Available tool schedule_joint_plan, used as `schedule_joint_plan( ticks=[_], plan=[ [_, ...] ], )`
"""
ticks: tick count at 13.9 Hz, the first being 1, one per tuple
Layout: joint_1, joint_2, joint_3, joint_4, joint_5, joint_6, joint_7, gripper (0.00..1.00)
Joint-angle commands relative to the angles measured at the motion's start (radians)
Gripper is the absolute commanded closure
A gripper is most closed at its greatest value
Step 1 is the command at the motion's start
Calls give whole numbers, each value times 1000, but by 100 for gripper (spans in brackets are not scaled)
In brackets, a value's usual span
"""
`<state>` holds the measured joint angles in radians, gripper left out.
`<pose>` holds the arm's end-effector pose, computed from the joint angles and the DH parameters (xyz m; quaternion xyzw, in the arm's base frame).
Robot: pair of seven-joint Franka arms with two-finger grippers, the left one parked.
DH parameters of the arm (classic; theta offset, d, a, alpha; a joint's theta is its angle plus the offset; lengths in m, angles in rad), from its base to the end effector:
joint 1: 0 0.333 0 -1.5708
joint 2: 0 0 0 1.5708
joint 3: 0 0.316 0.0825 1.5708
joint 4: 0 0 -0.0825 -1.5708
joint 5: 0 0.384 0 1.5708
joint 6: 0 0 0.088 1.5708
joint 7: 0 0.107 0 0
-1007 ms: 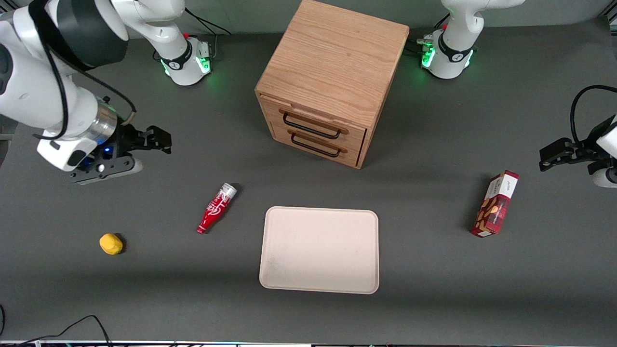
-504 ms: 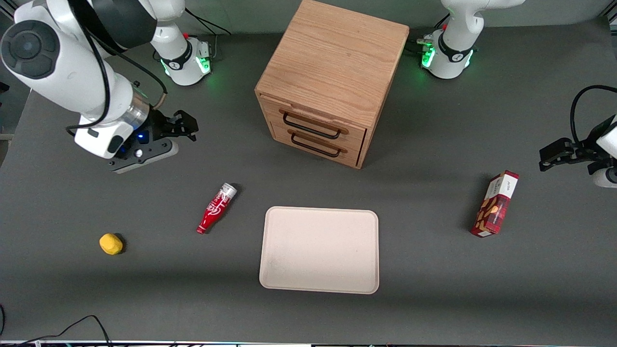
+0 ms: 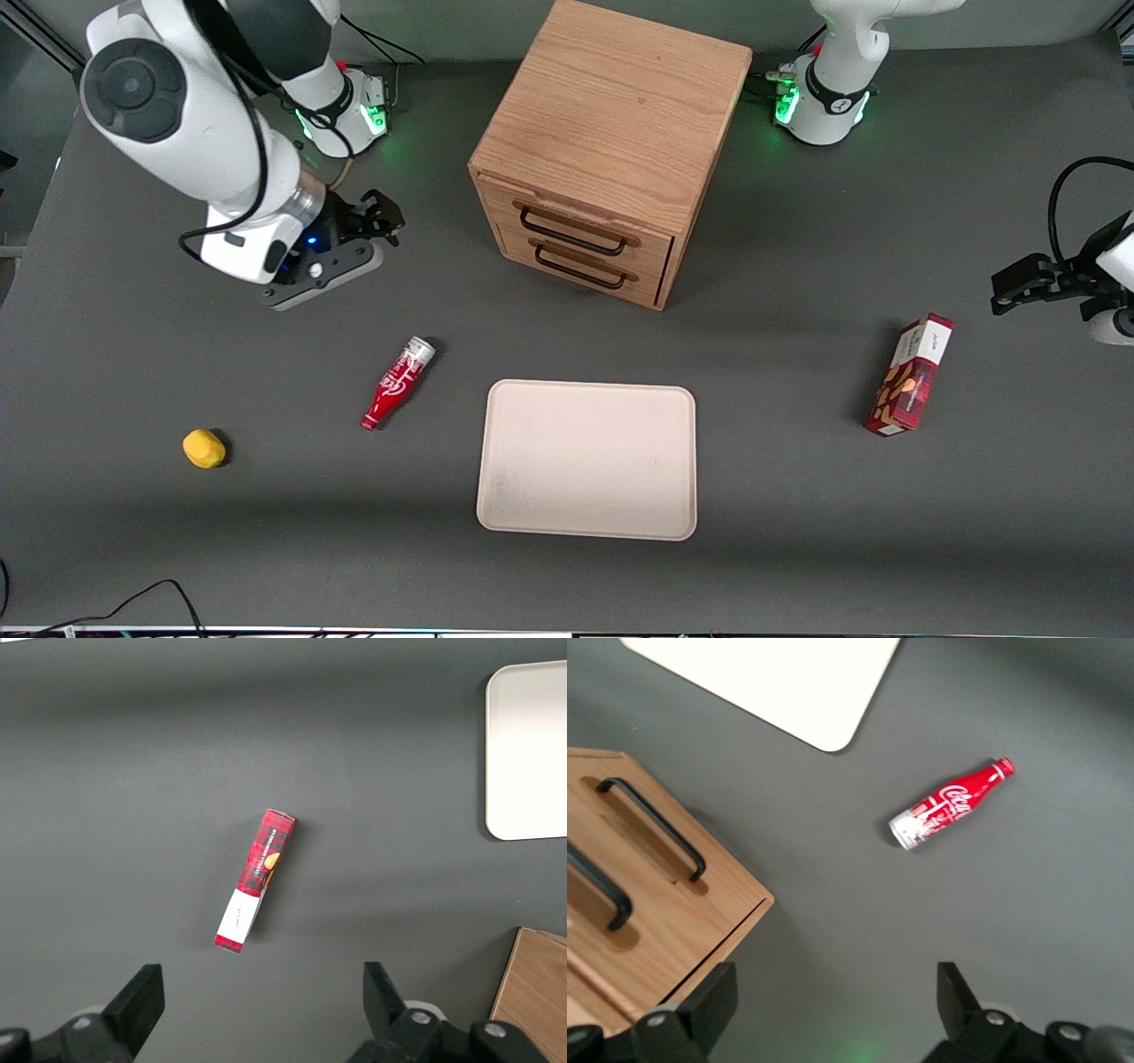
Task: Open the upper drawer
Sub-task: 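Move the right gripper toward the upper drawer's black handle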
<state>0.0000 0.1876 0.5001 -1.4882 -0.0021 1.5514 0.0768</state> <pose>0.5381 0.2650 0.5654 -0.9758 -0.2082 0.0611 0.0276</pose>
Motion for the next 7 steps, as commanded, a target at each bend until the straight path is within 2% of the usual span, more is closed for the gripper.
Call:
schedule_joint_plan(
  ticks=[1,4,6,7],
  plan=[
    [6,30,12,31,5,-5,-22,0],
    [84,42,17,36,19,2,-38,0],
    [87,64,58,37,24,76,-210,0],
    [90,84,72,39,28,114,-213,0]
  ],
)
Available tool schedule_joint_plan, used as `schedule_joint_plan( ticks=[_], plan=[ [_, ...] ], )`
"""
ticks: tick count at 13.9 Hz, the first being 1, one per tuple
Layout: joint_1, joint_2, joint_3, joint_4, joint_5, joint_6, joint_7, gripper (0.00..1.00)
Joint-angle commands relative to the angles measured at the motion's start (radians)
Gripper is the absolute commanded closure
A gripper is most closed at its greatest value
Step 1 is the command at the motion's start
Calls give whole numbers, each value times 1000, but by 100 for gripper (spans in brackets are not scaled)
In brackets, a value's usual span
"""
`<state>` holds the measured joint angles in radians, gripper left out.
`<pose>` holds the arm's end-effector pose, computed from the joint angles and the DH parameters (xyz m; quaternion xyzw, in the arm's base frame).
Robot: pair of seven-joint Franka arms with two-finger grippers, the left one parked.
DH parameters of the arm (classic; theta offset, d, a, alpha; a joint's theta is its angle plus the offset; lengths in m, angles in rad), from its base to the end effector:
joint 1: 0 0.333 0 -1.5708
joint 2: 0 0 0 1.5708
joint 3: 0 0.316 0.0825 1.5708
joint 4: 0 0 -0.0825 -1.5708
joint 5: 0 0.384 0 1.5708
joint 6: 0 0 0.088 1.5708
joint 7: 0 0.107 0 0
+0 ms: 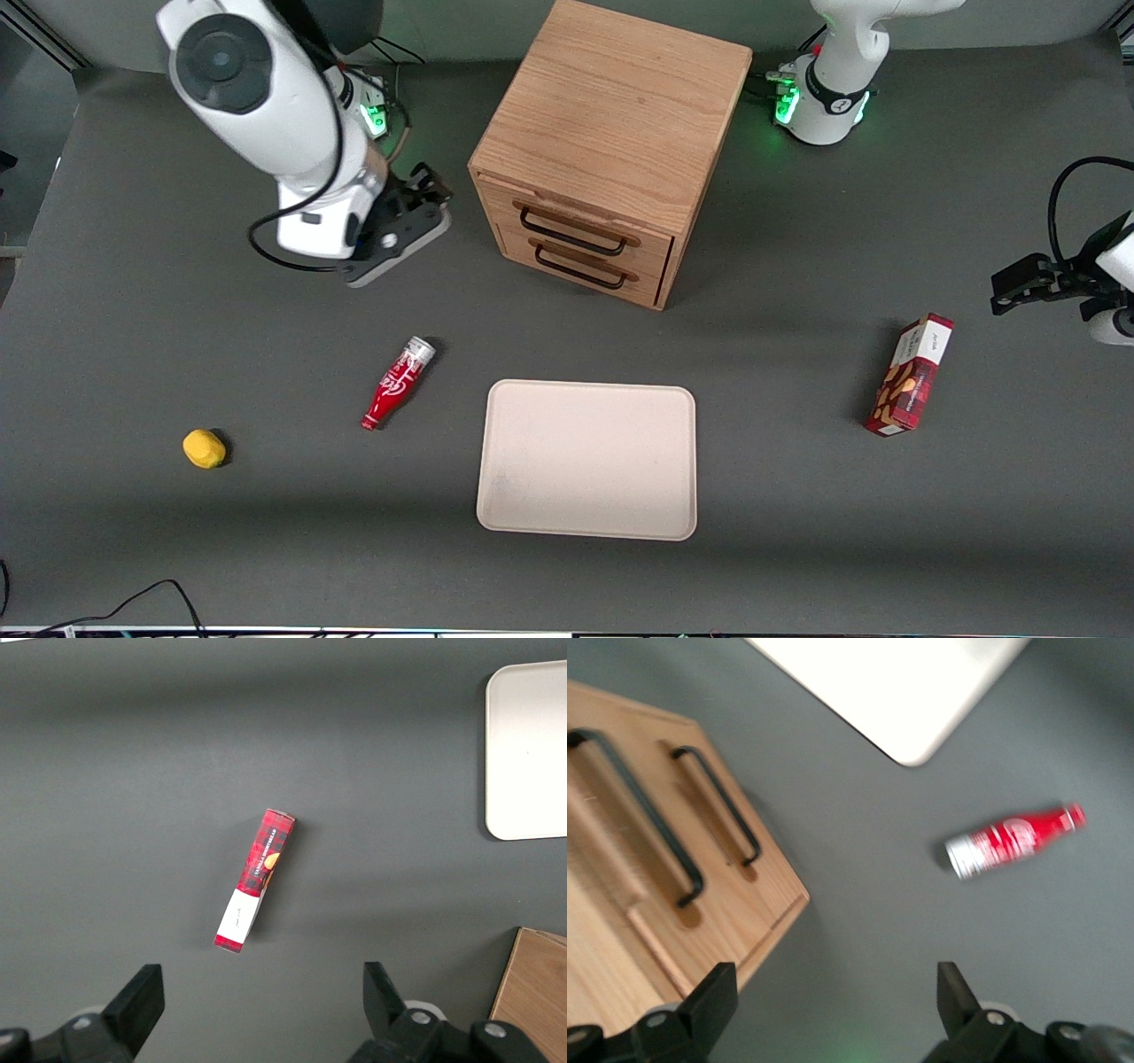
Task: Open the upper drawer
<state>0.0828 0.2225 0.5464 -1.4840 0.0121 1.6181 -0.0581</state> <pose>0.5140 0.3354 0.5566 -0.9407 -0.3320 0.0448 0.0531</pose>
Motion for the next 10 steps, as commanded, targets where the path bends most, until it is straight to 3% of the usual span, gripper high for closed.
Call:
schedule_joint_plan(
  ticks=[1,5,10],
  plan=[
    [34,72,27,39,23,83,-78,0],
    [118,191,53,97,46,199,-33,0],
    [143,273,67,83,45,220,-32,0]
  ],
)
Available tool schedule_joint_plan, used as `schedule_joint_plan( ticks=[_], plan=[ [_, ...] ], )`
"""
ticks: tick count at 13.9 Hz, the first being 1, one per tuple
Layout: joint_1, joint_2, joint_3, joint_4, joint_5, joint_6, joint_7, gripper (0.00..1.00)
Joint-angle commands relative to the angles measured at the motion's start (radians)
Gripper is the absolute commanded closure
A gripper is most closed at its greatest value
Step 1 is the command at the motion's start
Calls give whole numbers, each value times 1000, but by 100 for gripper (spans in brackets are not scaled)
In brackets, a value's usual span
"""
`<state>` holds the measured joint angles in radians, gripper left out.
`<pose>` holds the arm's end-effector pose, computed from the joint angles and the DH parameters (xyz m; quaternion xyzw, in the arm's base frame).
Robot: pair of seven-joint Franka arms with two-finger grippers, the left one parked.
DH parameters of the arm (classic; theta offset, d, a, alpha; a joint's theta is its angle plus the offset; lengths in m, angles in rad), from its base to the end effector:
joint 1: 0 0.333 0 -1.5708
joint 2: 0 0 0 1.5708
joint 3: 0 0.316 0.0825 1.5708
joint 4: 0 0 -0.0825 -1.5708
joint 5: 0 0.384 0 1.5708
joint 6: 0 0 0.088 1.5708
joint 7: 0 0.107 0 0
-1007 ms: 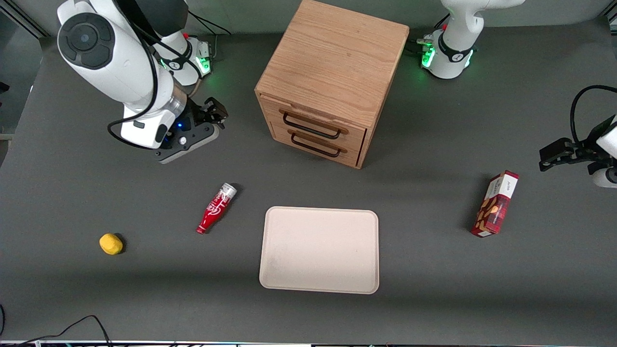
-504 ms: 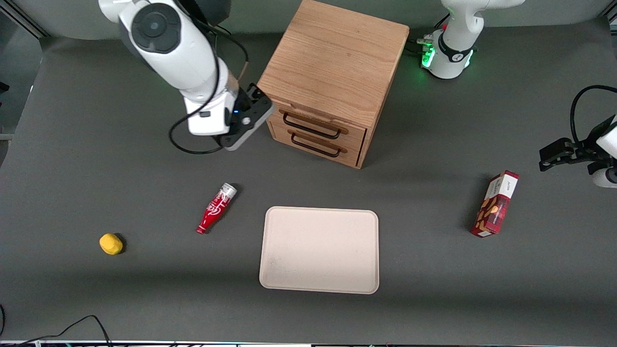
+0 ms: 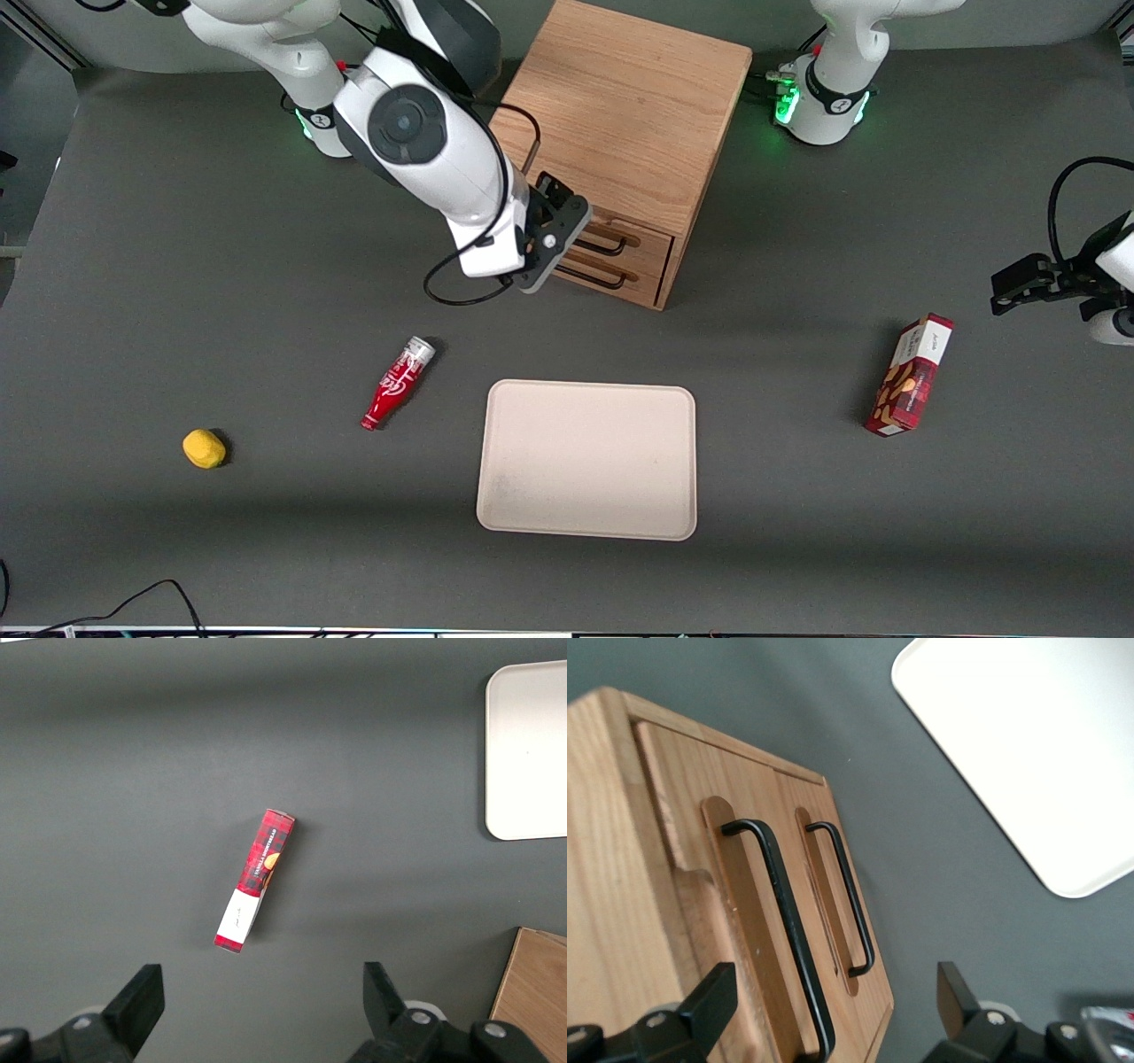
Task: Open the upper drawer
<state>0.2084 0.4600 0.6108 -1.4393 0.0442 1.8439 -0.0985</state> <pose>0.5096 0.4480 0.4692 -0.9001 -0.4091 0.0409 0.1440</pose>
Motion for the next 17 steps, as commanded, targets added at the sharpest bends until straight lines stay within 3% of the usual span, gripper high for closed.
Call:
schedule_joint_plan(
  ticks=[1,12,17],
  plan=[
    [19,42,3,34,14,-6,9,0],
    [20,60,4,-81,-12,57,-1,0],
    [23,88,4,-81,-69,86,-6,0]
  ],
)
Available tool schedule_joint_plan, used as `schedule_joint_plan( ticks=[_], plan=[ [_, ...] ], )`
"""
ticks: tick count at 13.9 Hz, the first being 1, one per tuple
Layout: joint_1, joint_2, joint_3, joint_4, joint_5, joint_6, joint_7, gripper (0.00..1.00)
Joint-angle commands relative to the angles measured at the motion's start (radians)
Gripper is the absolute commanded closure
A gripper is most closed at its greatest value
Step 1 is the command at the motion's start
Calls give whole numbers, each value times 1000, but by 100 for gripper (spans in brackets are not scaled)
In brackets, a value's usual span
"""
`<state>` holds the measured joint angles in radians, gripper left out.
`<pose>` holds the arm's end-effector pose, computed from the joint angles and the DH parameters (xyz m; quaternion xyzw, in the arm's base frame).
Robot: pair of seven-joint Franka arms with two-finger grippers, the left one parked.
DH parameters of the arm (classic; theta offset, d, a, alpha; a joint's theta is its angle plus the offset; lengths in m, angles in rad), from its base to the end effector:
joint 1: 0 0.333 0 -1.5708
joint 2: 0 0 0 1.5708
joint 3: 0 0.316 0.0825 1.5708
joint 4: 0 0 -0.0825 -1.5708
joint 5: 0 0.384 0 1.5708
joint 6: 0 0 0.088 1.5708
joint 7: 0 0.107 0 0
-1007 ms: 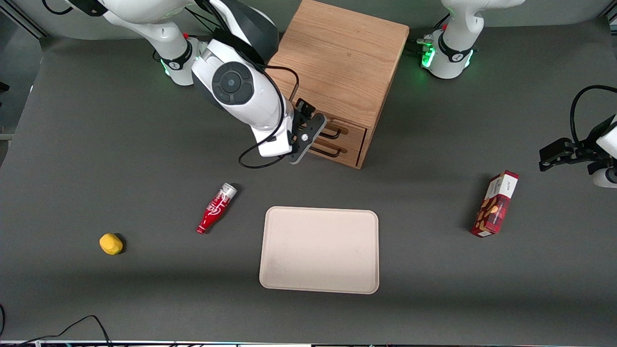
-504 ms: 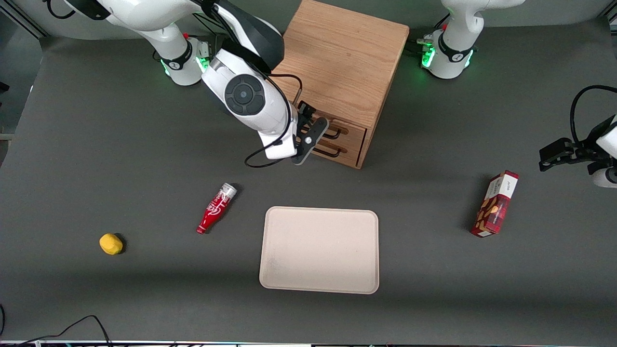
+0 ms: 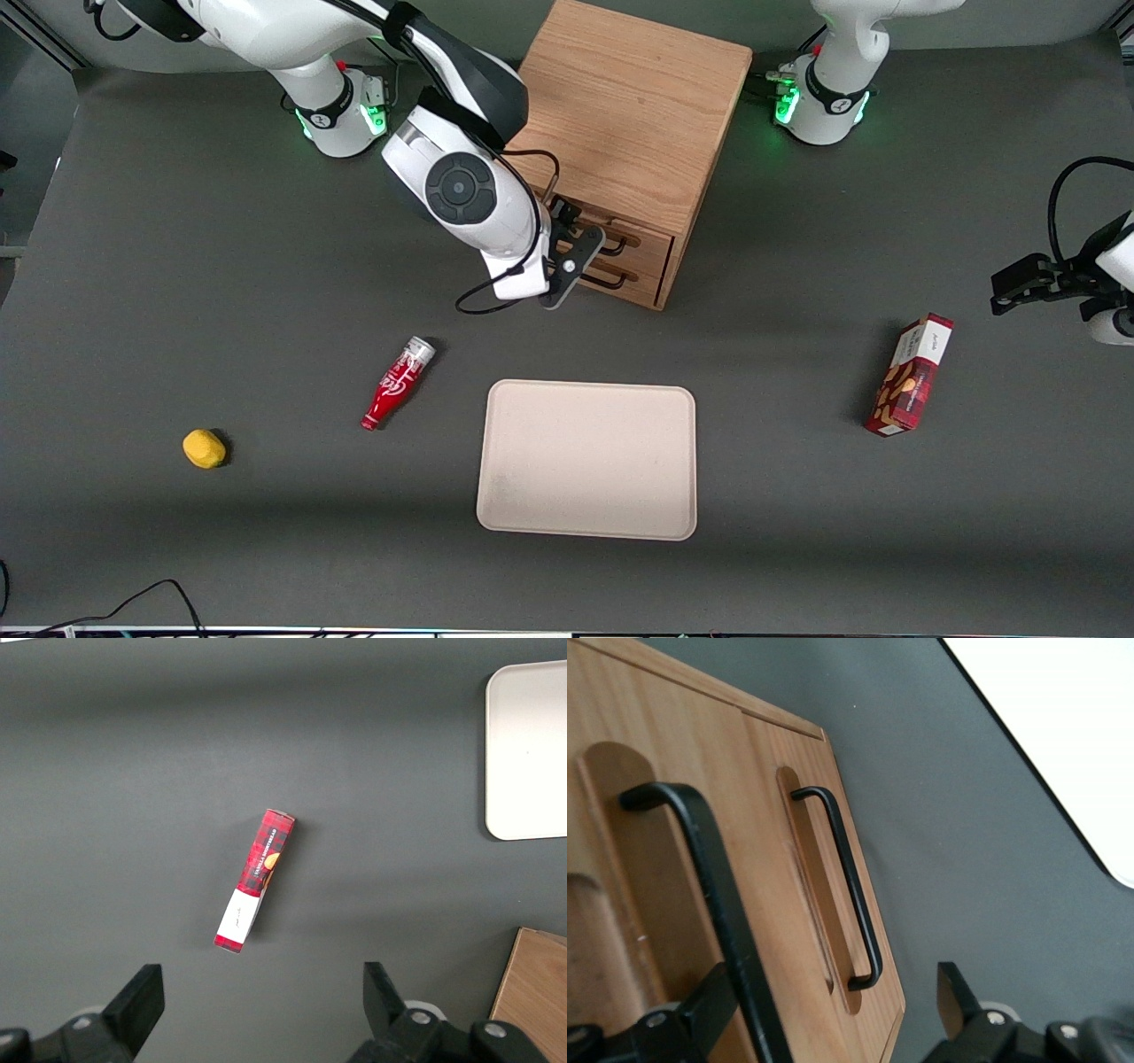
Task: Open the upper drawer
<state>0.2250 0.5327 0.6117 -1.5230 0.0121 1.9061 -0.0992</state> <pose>0.4994 0.4589 0.3924 -0.8950 -0.4177 0.0816 0.1335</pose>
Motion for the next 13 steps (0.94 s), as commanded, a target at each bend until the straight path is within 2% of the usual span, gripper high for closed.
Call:
schedule_joint_plan(
  ticks=[1,4,6,13],
  plan=[
    [7,18,3,1,-43,28,-7,0],
    [-7,13,2,4,-46,30,-7,0],
    [-12,9,-4,9,-70,30,-13,0],
    [-30,0,-50,32,-75,31,-13,0]
  ],
)
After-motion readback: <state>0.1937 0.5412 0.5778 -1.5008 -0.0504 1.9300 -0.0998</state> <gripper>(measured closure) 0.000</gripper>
